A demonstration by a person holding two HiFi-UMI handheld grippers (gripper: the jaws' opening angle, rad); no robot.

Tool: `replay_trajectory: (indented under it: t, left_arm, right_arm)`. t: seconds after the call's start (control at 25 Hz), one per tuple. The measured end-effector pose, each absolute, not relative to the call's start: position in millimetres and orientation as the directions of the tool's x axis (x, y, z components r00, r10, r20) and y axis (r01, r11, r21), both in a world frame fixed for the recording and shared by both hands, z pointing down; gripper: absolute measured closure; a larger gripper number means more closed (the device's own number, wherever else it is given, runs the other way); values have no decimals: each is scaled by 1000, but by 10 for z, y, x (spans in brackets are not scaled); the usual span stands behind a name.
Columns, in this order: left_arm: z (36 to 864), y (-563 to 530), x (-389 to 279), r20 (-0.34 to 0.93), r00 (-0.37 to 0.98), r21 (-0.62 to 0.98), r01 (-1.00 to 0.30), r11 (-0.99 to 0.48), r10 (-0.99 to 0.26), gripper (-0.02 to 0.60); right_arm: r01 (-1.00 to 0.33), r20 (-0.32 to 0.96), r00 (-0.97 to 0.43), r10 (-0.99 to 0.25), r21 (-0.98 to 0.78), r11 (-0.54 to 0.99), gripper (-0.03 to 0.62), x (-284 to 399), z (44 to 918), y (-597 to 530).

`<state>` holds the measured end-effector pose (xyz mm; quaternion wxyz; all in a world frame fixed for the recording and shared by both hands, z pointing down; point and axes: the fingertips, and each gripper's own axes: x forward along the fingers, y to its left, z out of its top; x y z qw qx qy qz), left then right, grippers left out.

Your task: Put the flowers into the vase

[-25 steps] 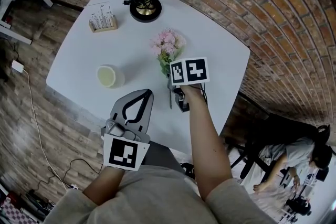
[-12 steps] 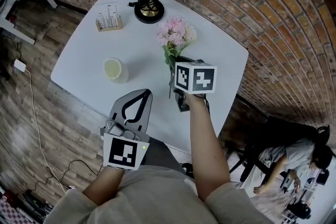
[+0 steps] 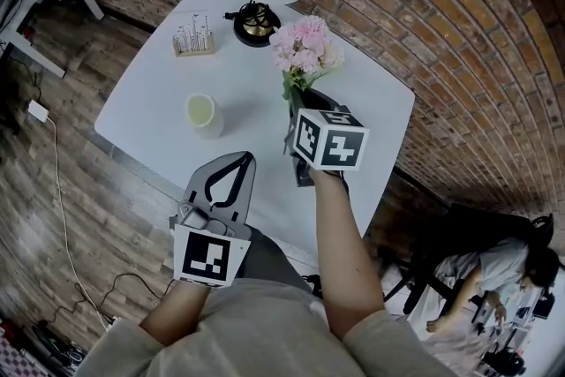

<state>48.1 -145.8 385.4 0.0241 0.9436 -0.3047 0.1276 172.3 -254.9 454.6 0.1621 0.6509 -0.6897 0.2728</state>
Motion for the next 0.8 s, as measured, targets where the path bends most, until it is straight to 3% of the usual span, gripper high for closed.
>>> replay_trajectory:
  t: [0.8]
  left_arm:
    - [3735, -1328, 378, 233, 768, -42, -605, -795, -597, 578]
  right_arm:
    - [-997, 297, -32, -954, -73, 10, 562, 1728, 3857, -2488]
